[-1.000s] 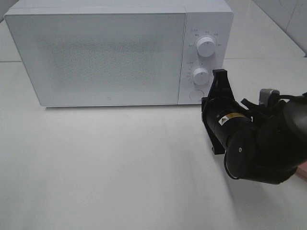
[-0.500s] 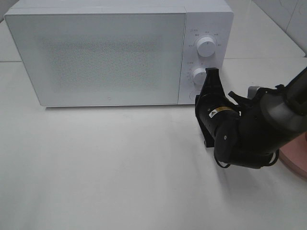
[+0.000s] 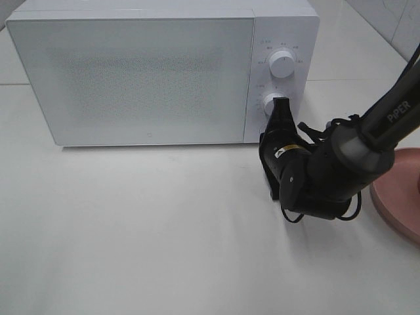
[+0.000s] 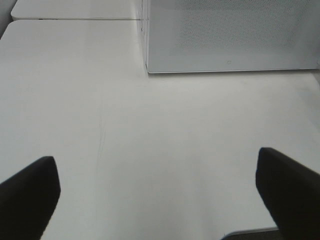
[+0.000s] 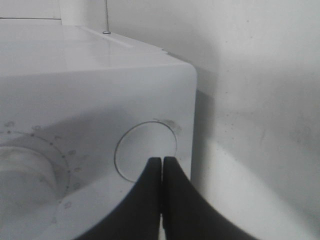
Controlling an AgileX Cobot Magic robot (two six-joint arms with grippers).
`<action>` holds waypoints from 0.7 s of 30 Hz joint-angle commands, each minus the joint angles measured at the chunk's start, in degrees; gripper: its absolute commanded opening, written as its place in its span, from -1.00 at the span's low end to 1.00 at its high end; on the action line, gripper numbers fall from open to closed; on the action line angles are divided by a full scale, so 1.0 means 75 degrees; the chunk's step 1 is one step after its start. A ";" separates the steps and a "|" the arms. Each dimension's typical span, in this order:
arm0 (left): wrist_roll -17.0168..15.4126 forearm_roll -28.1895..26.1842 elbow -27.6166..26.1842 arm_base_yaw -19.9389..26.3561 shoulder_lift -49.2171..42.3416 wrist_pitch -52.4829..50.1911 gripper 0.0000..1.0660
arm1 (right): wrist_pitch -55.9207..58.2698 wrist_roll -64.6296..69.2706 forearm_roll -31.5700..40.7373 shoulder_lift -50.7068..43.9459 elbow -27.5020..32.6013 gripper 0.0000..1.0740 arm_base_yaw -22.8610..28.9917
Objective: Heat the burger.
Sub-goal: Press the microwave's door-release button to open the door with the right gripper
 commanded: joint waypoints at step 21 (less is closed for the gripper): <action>0.0008 -0.0053 0.0008 -0.0023 -0.0015 0.0008 0.88 | -0.0634 -0.0504 0.0351 0.0435 -0.0978 -1.00 -0.0222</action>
